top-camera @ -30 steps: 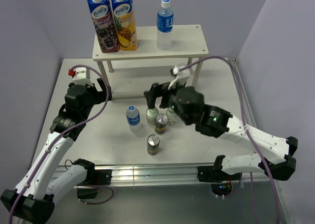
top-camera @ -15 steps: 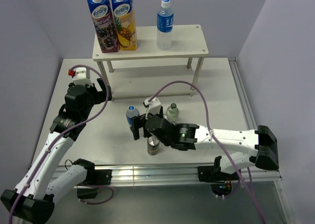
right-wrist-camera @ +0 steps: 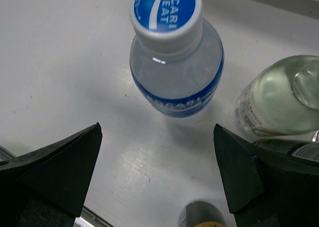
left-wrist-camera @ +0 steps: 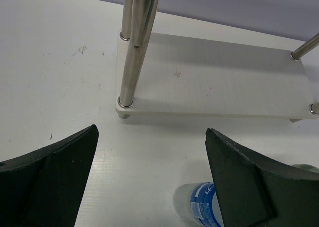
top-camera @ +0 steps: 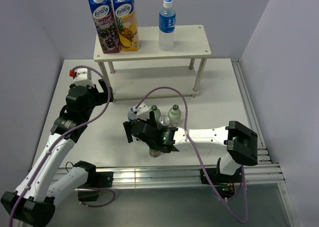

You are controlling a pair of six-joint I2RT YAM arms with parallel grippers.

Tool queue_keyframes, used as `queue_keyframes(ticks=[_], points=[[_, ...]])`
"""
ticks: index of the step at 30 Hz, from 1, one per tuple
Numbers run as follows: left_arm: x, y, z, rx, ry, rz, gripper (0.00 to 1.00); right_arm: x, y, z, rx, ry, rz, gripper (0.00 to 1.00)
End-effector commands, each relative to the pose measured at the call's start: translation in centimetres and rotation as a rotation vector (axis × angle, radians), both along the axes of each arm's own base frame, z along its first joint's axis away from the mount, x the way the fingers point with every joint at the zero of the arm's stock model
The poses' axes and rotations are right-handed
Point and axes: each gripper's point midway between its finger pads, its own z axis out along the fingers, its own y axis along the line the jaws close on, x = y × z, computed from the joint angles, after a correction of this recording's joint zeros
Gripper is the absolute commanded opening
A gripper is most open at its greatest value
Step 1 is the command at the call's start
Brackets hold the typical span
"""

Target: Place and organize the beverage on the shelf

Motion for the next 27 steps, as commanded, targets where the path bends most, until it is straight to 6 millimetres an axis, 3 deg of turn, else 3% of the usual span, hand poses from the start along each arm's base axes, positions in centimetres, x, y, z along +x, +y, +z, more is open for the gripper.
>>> queue_keyframes(ticks=[1,15,17,18,23,24,25,27], points=[[0.4,-0.4,1.6,0.000,-0.052,-0.021,0.96,2.5,1.6,3.7,0.113,-0.090,-0.067,1.00],[0.5,-0.7,1.6,-0.005,-0.052,-0.037,0.95,6.2,1.7,1.3,0.152,-0.178,-0.213,1.00],[0.5,-0.7,1.7,-0.006,-0.053,-0.037,0.95,6.6,1.2,1.2,0.191,-0.212,-0.244,0.87],[0.5,-0.7,1.6,-0.005,-0.052,-0.037,0.95,6.7,1.1,1.1,0.198,-0.224,-0.245,0.65],[0.5,-0.7,1.6,-0.004,-0.051,-0.034,0.95,6.7,1.1,2.4,0.190,-0.270,-0.228,0.28],[0.5,-0.7,1.7,-0.004,-0.055,-0.034,0.96,6.6,1.1,3.1,0.191,-0.278,-0.220,0.21],[0.5,-0.7,1.7,-0.003,-0.054,-0.033,0.96,6.4,1.1,5.5,0.219,-0.301,-0.209,0.12],[0.5,-0.7,1.7,-0.003,-0.054,-0.033,0.96,5.4,1.3,7.8,0.220,-0.311,-0.175,0.05]])
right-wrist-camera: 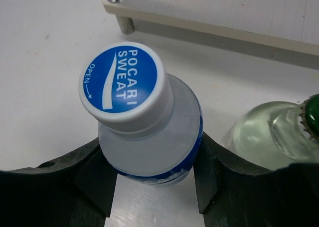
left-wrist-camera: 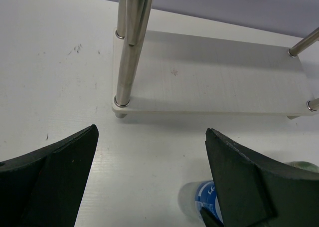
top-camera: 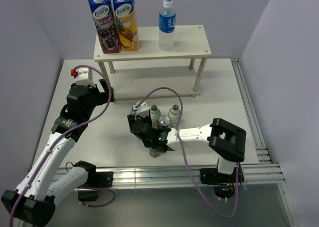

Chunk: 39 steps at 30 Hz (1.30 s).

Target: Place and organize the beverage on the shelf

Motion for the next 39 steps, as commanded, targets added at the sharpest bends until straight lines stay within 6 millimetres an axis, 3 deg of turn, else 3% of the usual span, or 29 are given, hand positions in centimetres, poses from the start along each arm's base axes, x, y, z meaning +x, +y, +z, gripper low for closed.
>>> queue_keyframes(ticks=[1,2,4,5,7,9,10,16,19,25,27,31,33,34,39], points=[[0.3,-0.2,1.9,0.000,-0.059,-0.013,0.95,-0.4,0.4,12.3,0.195,-0.139,0.000,0.01],[0.4,-0.2,1.9,0.001,-0.059,-0.013,0.95,-0.9,0.0,13.8,0.182,-0.142,0.015,0.00],[0.3,-0.2,2.0,0.001,-0.061,-0.012,0.95,-1.9,-1.1,20.4,0.266,-0.184,0.031,0.00],[0.3,-0.2,1.9,0.002,-0.060,-0.010,0.96,-2.2,-2.0,21.8,0.250,-0.183,0.034,0.00],[0.3,-0.2,2.0,0.002,-0.061,-0.010,0.95,-2.8,-4.5,28.3,0.323,-0.239,0.028,0.00],[0.4,-0.1,2.0,0.002,-0.061,-0.007,0.95,-3.0,-6.7,31.6,0.309,-0.272,0.012,0.00],[0.3,-0.1,2.0,0.002,-0.063,-0.007,0.95,-3.0,-8.1,34.7,0.321,-0.317,0.001,0.00],[0.3,0.0,1.9,0.004,-0.062,-0.001,0.95,-3.0,-14.9,42.8,0.301,-0.482,-0.130,0.00],[0.2,0.0,1.8,0.004,-0.060,-0.001,0.95,-2.1,-17.2,45.8,0.322,-0.531,-0.166,0.00],[0.3,0.0,1.7,0.005,-0.057,-0.003,0.95,1.8,-20.4,48.8,0.283,-0.584,-0.258,0.00],[0.3,0.0,1.7,0.005,-0.056,-0.004,0.95,3.1,-20.1,48.6,0.258,-0.587,-0.248,0.00],[0.2,0.0,1.7,0.004,-0.057,-0.006,0.95,6.0,-21.6,48.3,0.240,-0.596,-0.315,0.00],[0.2,-0.1,1.7,0.002,-0.057,-0.008,0.96,7.3,-21.3,47.7,0.229,-0.583,-0.311,0.00],[0.2,-0.1,1.7,0.002,-0.057,-0.010,0.95,8.0,-22.2,47.8,0.226,-0.584,-0.338,0.00],[0.2,-0.2,1.7,0.003,-0.057,-0.012,0.95,11.1,-22.7,46.7,0.204,-0.566,-0.367,0.00]])
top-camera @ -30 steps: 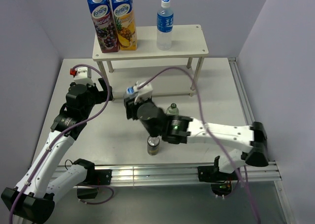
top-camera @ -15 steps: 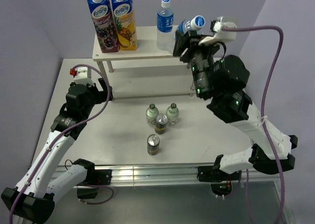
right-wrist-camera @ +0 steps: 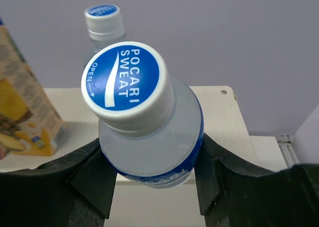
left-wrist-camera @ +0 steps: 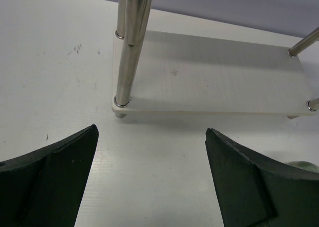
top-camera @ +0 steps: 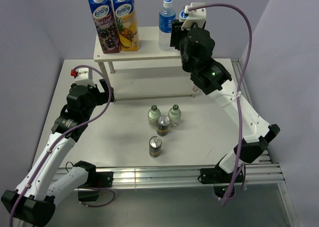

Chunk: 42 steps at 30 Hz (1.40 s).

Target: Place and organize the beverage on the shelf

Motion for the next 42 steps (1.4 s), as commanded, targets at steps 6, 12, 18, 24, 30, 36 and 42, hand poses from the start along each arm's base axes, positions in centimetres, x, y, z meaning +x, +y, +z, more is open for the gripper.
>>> queue_keyframes(ticks=[6,12,18,24,30,36,42], points=[[0.3,-0.1,1.8,0.003,-0.059,-0.008,0.95,1.4,-3.1,7.0,0.194,-0.169,0.019,0.00],[0.3,-0.1,1.8,0.004,-0.060,-0.007,0.95,3.5,-4.0,5.7,0.253,-0.128,0.017,0.00],[0.2,0.1,1.8,0.008,-0.059,-0.001,0.95,5.0,-4.2,4.5,0.264,-0.083,0.000,0.09],[0.2,0.1,1.9,0.005,-0.062,-0.002,0.96,6.2,-4.3,4.1,0.266,-0.060,0.003,0.45],[0.1,0.0,2.0,0.003,-0.063,-0.005,0.95,7.2,-4.4,3.2,0.260,-0.038,-0.008,0.82],[0.1,0.0,2.1,0.003,-0.065,-0.005,0.95,7.9,-4.3,2.3,0.253,-0.020,-0.019,0.95],[0.1,0.1,2.1,0.002,-0.066,-0.004,0.95,8.1,-4.4,1.6,0.255,-0.010,-0.029,0.95]])
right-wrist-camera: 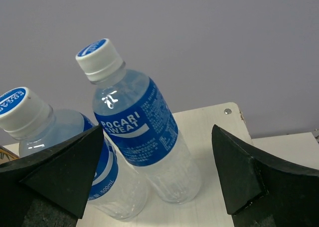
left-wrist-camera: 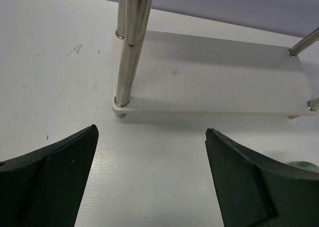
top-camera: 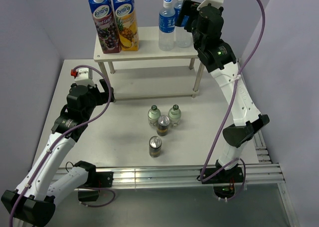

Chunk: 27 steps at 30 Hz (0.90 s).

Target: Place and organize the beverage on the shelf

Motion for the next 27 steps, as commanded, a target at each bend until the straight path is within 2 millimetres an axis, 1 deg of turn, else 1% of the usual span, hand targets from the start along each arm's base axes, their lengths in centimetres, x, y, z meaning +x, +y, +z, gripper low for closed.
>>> queue_keyframes(ticks=[1,2,3,6,8,9,11,12,14,15,22,24,25,26,27], points=[[0.1,0.0,2.1,0.002,-0.066,-0.006,0.95,-0.2,-0.5,1.7,0.039,-0.058,-0.011,0.95],[0.1,0.0,2.0,0.002,-0.064,-0.006,0.95,-0.4,-0.7,1.8,0.042,-0.059,-0.014,0.95],[0.1,0.0,2.2,0.001,-0.069,-0.006,0.95,-0.3,-0.7,1.3,0.038,-0.051,-0.018,0.95],[0.1,0.0,2.1,0.002,-0.066,-0.006,0.95,-0.4,-0.8,0.9,0.043,-0.046,-0.019,0.95],[0.1,0.1,2.1,0.002,-0.066,-0.004,0.95,-0.5,-0.8,0.8,0.045,-0.047,-0.019,0.95],[0.1,0.1,2.1,0.002,-0.066,-0.004,0.95,-0.5,-0.8,0.4,0.043,-0.038,-0.019,0.95],[0.1,0.0,2.1,0.001,-0.067,-0.006,0.95,-0.7,-0.8,0.4,0.047,-0.043,-0.016,0.95],[0.1,0.1,2.0,0.002,-0.066,-0.003,0.95,-0.5,-0.8,-0.2,0.042,-0.033,-0.016,0.95],[0.1,0.0,2.0,0.003,-0.066,-0.006,0.95,-0.9,-0.9,0.1,0.047,-0.043,-0.016,0.95],[0.1,0.1,2.0,0.003,-0.066,-0.004,0.95,-0.8,-0.9,-0.3,0.043,-0.038,-0.017,0.96],[0.2,0.1,2.0,0.005,-0.063,-0.001,0.96,-1.1,-1.1,-0.8,0.044,-0.032,-0.020,0.96],[0.2,0.1,1.9,0.006,-0.063,-0.002,0.95,-1.1,-1.1,-1.3,0.044,-0.024,-0.017,0.95],[0.2,0.1,1.9,0.006,-0.063,-0.002,0.96,-1.5,-1.1,-1.1,0.050,-0.029,-0.015,0.96],[0.2,0.1,1.9,0.007,-0.062,0.000,0.95,-1.5,-1.1,-1.9,0.050,-0.014,-0.013,0.96],[0.2,0.2,1.9,0.008,-0.062,0.001,0.96,-1.7,-1.1,-2.0,0.056,-0.013,-0.010,0.96]])
